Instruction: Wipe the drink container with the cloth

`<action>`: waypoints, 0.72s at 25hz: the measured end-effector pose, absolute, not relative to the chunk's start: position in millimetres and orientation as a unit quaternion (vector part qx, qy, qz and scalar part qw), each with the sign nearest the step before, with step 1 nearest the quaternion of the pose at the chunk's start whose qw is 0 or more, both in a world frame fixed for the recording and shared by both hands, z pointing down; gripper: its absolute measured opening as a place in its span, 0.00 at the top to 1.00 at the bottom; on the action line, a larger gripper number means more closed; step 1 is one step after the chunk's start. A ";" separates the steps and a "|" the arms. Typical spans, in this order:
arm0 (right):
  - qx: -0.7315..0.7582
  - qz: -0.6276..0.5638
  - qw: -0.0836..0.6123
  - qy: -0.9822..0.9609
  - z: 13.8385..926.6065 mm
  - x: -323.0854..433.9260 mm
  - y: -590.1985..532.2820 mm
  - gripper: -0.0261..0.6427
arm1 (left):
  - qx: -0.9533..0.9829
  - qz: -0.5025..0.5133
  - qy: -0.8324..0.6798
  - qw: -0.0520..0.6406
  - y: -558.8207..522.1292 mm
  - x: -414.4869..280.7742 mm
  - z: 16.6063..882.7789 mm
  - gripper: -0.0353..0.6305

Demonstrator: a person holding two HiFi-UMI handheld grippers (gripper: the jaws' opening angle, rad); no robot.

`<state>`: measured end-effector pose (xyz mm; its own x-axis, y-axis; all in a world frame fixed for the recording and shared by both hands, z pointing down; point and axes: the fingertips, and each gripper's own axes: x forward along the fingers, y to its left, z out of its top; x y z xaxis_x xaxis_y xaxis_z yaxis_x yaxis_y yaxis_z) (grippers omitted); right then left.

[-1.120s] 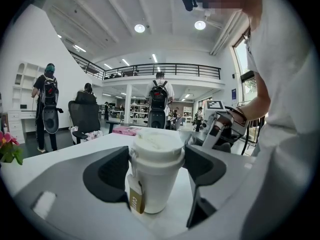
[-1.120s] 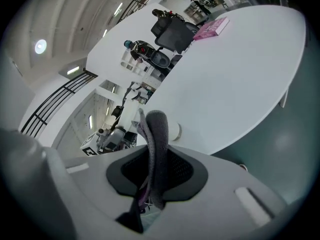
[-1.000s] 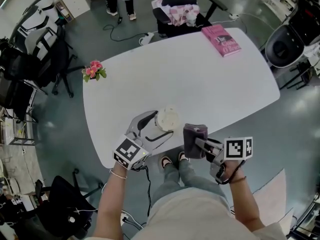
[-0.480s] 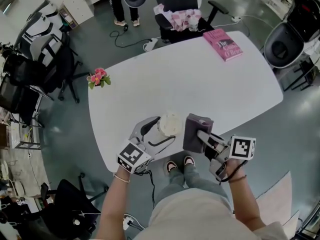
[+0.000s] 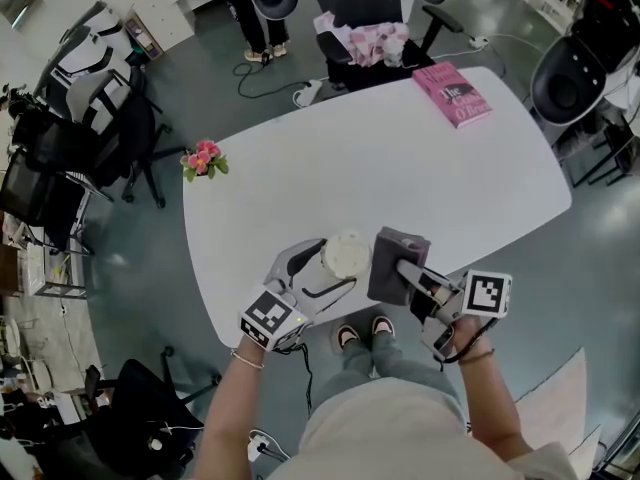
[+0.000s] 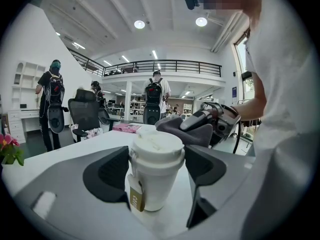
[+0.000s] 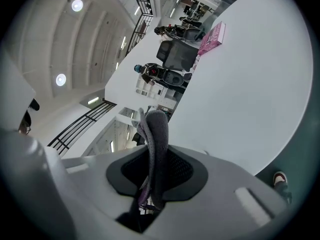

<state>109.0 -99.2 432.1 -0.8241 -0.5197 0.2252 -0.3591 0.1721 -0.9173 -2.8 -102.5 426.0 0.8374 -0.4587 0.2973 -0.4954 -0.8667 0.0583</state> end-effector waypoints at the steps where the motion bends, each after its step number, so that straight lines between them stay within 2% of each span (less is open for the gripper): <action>1: -0.286 -0.577 0.071 0.762 432.2 107.8 -99.9 0.86 | 0.956 0.138 -0.250 0.067 -102.4 -2.8 426.2 0.42; 18: -0.310 -0.617 0.048 0.722 460.1 105.5 -99.0 0.86 | 0.955 0.141 -0.251 0.067 -103.0 -2.9 427.5 0.42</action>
